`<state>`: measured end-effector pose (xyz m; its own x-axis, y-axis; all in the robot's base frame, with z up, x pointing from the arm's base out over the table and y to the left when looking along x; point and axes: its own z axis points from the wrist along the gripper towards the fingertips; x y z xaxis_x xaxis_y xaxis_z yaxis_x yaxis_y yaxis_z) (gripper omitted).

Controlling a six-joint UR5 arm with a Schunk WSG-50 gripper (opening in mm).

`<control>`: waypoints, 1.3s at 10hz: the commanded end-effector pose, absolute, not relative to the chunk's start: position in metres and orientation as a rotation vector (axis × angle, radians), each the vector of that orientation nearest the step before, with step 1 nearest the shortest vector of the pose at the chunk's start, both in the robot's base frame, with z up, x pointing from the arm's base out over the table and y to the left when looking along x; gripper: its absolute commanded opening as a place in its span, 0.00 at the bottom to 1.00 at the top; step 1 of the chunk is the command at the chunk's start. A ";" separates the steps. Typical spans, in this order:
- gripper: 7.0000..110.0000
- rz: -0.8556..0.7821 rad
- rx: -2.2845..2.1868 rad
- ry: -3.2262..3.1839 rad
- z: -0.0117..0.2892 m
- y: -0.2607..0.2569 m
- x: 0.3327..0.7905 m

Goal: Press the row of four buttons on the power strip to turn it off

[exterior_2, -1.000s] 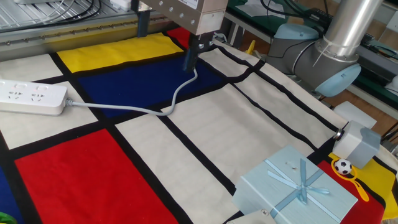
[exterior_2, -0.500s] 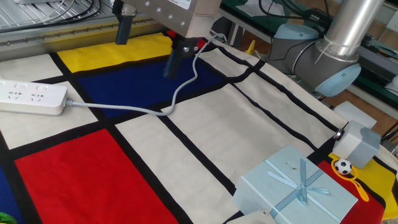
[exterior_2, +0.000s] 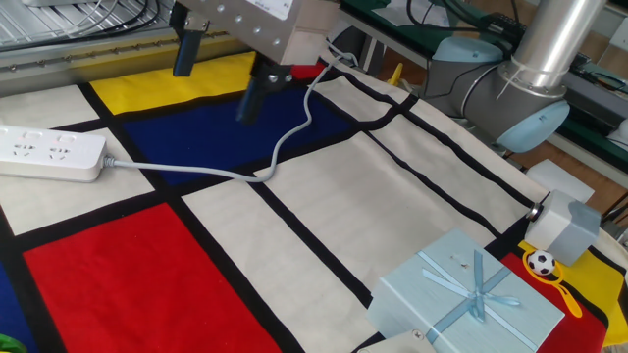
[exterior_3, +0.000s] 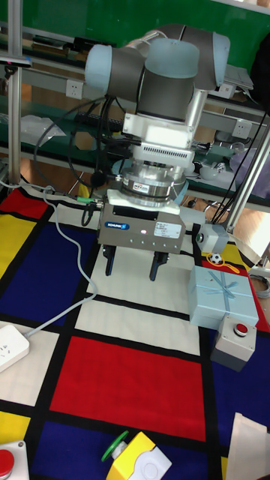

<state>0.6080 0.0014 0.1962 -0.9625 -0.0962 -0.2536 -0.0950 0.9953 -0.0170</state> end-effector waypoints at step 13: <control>0.00 -0.084 -0.306 2.957 0.178 -0.004 0.586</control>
<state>0.5832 -0.0088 0.1762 -0.9722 -0.1745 -0.1563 -0.1666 0.9840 -0.0628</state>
